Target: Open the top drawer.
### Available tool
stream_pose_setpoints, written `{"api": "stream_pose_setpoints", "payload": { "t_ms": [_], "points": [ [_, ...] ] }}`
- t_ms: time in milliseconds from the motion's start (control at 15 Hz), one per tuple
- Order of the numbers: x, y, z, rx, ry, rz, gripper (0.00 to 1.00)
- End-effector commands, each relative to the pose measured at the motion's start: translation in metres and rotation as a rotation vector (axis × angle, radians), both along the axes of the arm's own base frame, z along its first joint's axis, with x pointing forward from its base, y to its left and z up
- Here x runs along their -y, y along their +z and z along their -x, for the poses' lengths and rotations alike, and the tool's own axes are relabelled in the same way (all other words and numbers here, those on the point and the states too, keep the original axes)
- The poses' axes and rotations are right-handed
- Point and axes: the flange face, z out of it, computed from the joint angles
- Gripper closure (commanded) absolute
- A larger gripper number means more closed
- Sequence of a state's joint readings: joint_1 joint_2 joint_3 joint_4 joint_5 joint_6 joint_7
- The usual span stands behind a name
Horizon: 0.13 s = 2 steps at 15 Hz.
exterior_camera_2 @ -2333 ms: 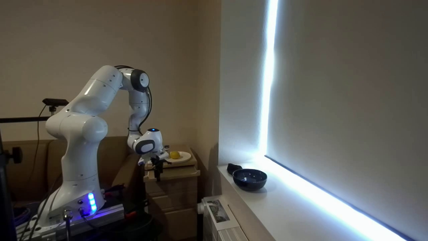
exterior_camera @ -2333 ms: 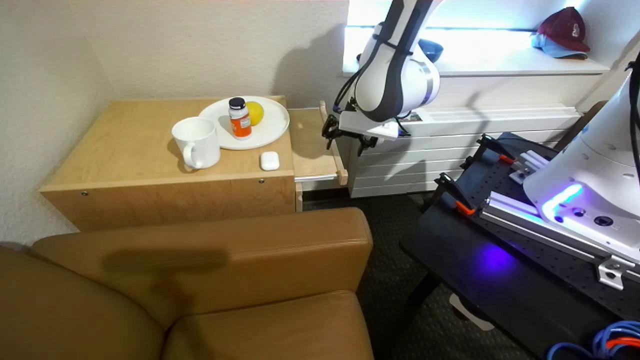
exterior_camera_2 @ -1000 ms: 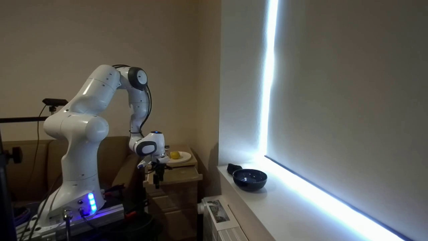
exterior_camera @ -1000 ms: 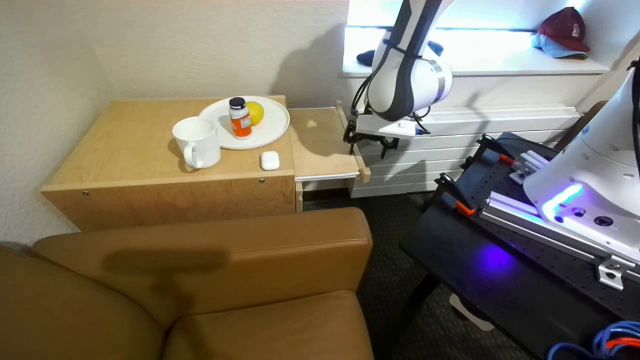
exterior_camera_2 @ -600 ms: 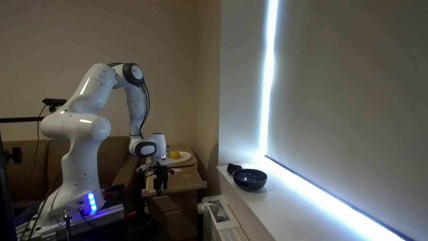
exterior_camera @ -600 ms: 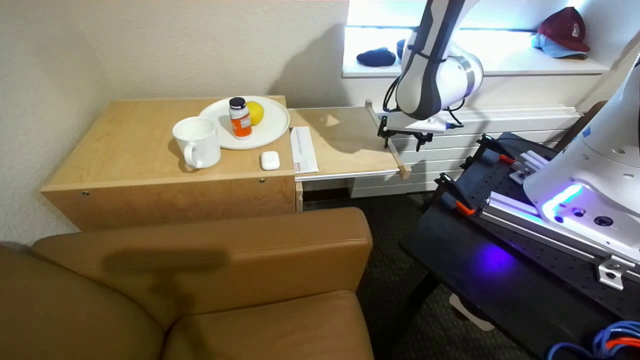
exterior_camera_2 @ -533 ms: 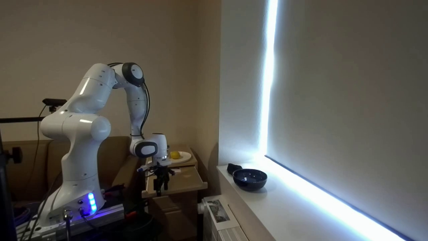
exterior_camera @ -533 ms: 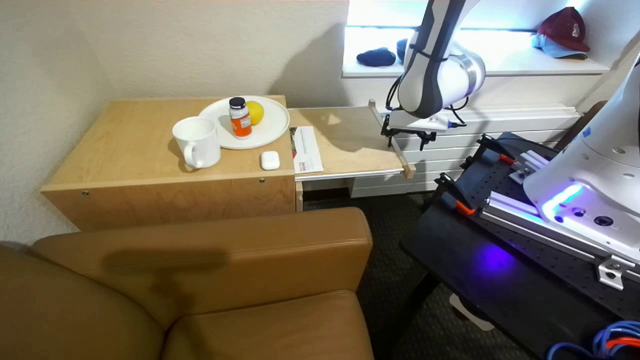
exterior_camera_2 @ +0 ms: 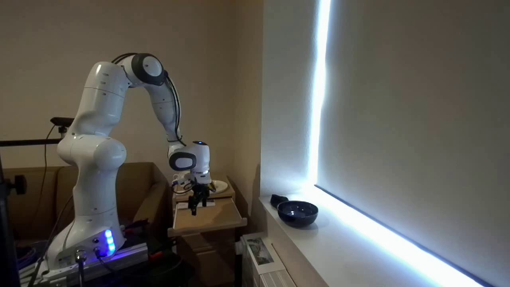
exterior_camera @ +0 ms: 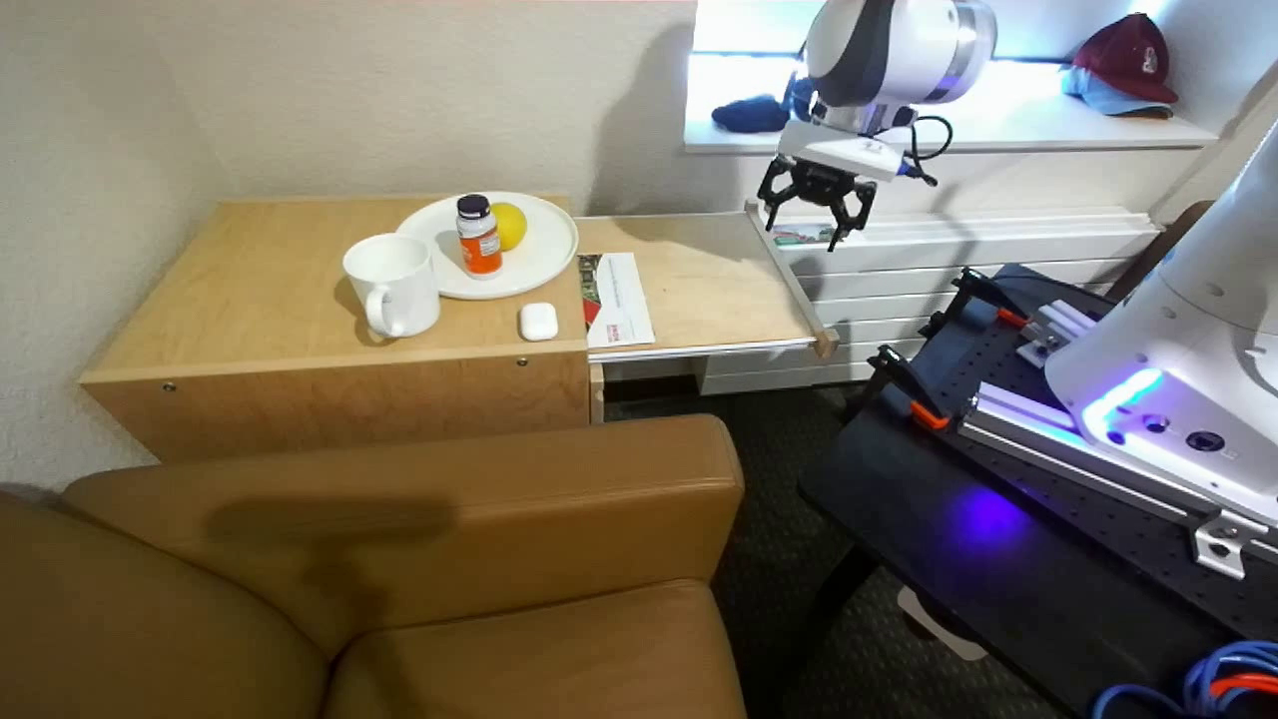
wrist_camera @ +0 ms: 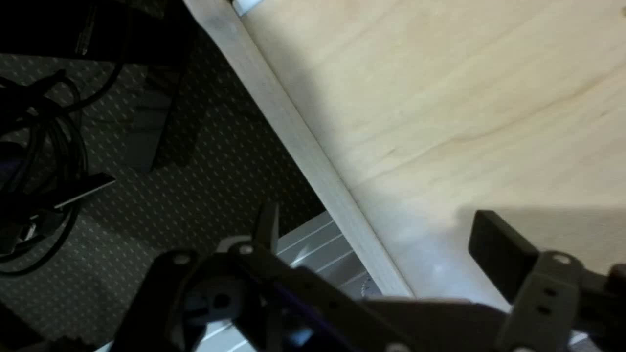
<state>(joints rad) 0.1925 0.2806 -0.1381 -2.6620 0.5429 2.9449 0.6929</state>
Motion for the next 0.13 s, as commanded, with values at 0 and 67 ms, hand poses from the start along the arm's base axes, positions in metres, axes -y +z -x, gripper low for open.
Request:
{"api": "stream_pose_setpoints", "payload": {
  "t_ms": [0,67],
  "points": [
    [-0.0006,0.0071,0.0006,0.007,0.0,-0.008,0.0],
    [-0.0013,0.0096,0.0024,0.01,0.001,-0.01,0.0]
  ]
}}
